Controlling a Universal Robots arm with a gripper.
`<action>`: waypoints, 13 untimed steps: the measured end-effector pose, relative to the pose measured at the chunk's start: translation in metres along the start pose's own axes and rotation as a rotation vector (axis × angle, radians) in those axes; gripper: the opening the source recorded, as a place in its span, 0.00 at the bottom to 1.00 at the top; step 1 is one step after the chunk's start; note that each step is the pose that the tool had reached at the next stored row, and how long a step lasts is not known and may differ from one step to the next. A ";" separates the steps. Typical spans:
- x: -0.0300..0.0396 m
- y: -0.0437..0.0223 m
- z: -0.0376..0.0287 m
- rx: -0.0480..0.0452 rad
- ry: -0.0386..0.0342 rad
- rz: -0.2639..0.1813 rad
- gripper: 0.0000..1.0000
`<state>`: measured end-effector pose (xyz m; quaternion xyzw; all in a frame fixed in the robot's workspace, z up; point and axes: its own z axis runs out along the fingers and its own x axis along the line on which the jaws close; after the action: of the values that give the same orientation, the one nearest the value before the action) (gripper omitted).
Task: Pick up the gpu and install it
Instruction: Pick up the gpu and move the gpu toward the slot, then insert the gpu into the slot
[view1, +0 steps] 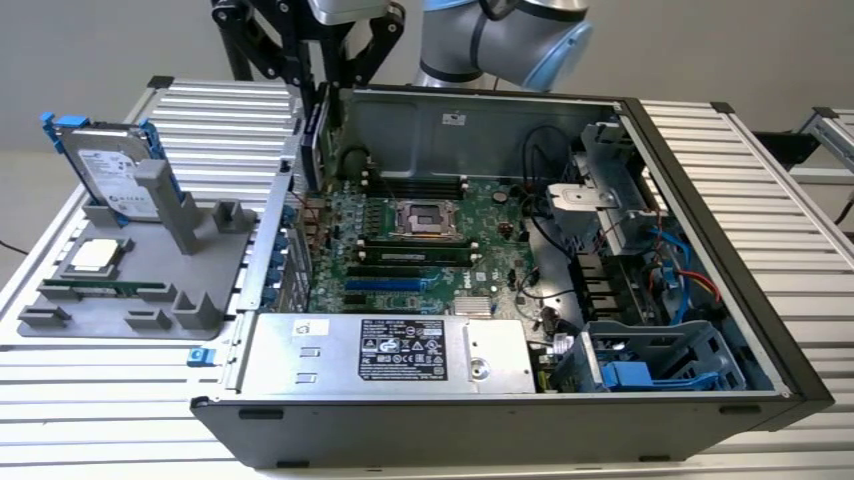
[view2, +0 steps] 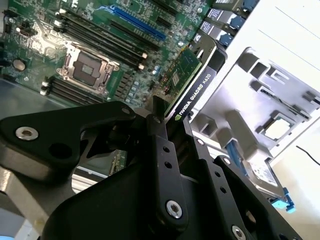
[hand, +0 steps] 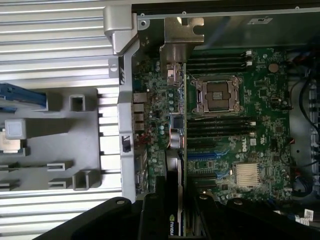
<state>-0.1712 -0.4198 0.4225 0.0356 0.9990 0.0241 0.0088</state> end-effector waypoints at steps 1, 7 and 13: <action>-0.0009 0.0001 0.0000 0.0000 0.0000 0.000 0.00; -0.0063 0.0005 0.0001 0.0000 0.0000 0.000 0.00; -0.0112 0.0008 0.0002 0.0001 0.0000 0.000 0.00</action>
<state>-0.1600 -0.4198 0.4225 0.0356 0.9990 0.0241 0.0087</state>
